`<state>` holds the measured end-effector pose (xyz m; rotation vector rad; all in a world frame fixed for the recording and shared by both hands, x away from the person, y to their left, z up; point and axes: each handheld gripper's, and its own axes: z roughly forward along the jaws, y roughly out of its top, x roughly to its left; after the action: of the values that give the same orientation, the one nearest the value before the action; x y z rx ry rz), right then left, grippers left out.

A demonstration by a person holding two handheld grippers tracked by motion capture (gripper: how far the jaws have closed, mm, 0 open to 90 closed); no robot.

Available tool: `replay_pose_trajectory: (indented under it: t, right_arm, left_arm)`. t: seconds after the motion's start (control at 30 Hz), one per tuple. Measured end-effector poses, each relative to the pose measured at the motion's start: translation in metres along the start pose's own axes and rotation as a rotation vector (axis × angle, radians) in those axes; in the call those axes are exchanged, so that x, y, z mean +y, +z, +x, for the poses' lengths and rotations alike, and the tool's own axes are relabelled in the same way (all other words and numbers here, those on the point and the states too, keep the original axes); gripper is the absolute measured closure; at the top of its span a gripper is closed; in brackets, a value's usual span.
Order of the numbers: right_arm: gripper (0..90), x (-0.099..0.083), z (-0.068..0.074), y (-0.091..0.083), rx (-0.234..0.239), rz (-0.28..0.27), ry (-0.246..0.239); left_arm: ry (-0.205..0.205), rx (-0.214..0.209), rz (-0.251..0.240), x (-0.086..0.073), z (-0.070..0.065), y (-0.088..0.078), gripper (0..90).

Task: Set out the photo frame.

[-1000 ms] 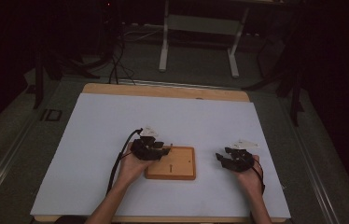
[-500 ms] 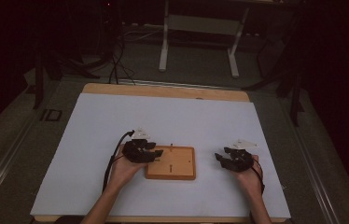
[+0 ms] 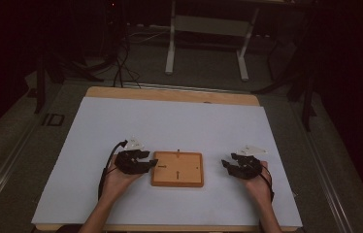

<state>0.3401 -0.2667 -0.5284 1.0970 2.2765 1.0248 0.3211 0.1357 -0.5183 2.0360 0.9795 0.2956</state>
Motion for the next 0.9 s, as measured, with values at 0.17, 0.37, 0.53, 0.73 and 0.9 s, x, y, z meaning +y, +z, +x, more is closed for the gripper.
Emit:
replay_pose_trajectory:
  t: [0.17,0.37,0.53,0.73,0.9]
  right_arm:
    - [47.8,0.003,0.004,0.0,0.007,-0.004,-0.013]
    - [49.2,0.006,0.007,-0.001,0.019,-0.008,-0.027]
    - [55.1,0.01,0.006,-0.005,0.063,-0.027,-0.022]
    - [56.6,0.018,0.01,-0.004,0.079,-0.033,-0.05]
    - [56.5,0.023,0.014,-0.002,0.105,-0.039,-0.059]
  left_arm:
    - [0.004,0.012,0.01,-0.006,0.001,-0.003,48.8]
    - [-0.003,0.017,0.013,-0.013,0.005,-0.009,48.0]
    - [-0.026,0.016,0.003,-0.018,0.01,-0.015,48.0]
    - [-0.017,0.018,0.014,-0.022,0.008,-0.014,48.0]
    - [-0.007,0.046,0.024,-0.022,0.011,-0.012,48.0]
